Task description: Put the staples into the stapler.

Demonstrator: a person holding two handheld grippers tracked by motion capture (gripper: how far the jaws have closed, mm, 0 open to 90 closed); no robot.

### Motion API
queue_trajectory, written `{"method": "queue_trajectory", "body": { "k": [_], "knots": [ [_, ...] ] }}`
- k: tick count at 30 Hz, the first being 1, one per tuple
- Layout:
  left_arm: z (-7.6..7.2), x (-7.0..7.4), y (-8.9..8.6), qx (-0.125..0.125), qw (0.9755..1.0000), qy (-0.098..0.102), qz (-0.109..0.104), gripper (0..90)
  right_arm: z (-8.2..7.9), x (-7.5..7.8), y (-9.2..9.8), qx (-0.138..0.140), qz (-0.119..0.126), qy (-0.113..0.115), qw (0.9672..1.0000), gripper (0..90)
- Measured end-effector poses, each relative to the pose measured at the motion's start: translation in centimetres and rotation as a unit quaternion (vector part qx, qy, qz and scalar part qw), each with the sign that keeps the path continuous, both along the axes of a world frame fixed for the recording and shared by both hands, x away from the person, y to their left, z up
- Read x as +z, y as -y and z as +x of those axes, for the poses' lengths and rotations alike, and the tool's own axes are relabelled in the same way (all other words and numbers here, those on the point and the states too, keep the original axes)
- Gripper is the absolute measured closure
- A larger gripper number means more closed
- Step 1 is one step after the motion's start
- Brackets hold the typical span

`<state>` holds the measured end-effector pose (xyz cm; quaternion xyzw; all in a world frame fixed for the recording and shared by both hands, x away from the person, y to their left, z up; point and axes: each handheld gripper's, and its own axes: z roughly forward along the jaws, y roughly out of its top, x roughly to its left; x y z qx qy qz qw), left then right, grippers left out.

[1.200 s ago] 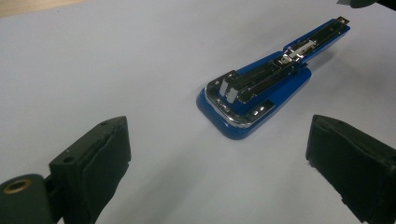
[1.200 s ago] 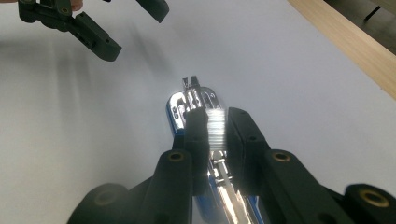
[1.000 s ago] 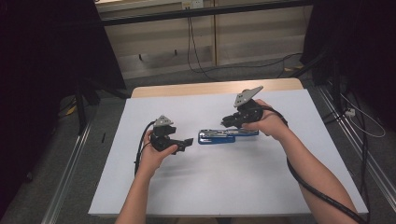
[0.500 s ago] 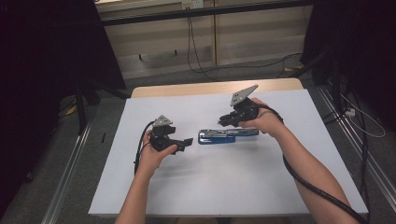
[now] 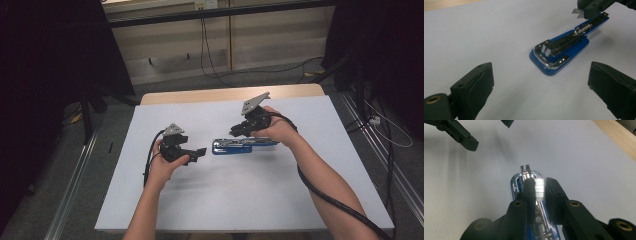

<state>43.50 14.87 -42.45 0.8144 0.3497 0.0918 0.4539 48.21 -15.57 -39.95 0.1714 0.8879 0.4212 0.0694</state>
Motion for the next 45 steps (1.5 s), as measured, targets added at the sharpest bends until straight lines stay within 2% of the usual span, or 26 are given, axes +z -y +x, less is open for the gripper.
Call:
{"method": "queue_trajectory", "body": {
  "k": [3,45],
  "knots": [
    [0.1,0.0,-0.1,0.001,1.0000,0.004,0.003,6.7,0.1,0.0,-0.2,0.001,0.000,0.000,1.0000,79.7],
    [0.0,-0.1,0.0,0.001,1.0000,0.000,0.005,6.5,0.7,-1.5,-2.3,0.036,-0.010,-0.016,0.9992,79.7]
  ]
}}
